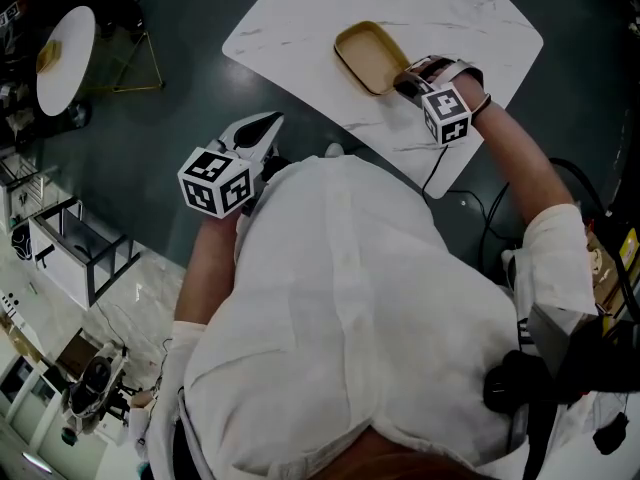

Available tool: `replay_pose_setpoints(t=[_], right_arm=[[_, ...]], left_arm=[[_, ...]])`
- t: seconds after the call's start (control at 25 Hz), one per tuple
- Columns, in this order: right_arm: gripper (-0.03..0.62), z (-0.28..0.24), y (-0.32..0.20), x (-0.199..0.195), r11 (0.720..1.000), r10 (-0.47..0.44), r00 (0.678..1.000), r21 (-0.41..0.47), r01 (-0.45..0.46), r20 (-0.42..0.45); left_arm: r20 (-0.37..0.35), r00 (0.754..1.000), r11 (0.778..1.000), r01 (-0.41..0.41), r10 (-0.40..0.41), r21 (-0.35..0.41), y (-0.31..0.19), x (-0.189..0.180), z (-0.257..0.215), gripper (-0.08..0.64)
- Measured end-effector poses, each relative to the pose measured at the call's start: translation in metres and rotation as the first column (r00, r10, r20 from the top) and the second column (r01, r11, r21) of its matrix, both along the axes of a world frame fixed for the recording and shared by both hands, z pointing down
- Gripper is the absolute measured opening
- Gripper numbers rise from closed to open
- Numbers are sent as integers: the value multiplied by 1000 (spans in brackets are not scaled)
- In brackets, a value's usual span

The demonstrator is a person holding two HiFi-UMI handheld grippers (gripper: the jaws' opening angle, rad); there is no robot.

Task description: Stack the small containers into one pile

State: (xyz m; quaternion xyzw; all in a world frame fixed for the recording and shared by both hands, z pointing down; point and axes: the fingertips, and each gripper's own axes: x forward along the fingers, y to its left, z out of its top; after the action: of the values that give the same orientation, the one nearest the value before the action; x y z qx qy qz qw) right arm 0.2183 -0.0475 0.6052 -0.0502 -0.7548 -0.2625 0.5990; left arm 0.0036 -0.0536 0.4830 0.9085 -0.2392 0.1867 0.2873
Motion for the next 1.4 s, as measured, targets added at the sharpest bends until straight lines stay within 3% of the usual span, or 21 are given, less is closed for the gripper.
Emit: replay_pose_setpoints(t=[0.72,1.2,1.24,1.32,1.4], right_arm=[[11,21,1,-3,999,-12,1000,-47,12,10],[12,18,3,0,997,47,997,-69,-42,68],[22,18,4,1,996,53,996,-69,-48,72],[100,16,3,2,996,71,994,-64,-66,82],[111,12,1,3,993,110,988,-62,-103,107]], left_arm=[[14,1000,1000,-7,7,1,-9,10,-1,6],[32,999,1000,-17,17,4,-5,21,-6,8],[33,999,1000,-19,19,4,-4,22,-7,8],[36,999,1000,-23,23,5,-3,21,-8,6],[40,999,1000,-29,29,9,-3,20,-10,6]])
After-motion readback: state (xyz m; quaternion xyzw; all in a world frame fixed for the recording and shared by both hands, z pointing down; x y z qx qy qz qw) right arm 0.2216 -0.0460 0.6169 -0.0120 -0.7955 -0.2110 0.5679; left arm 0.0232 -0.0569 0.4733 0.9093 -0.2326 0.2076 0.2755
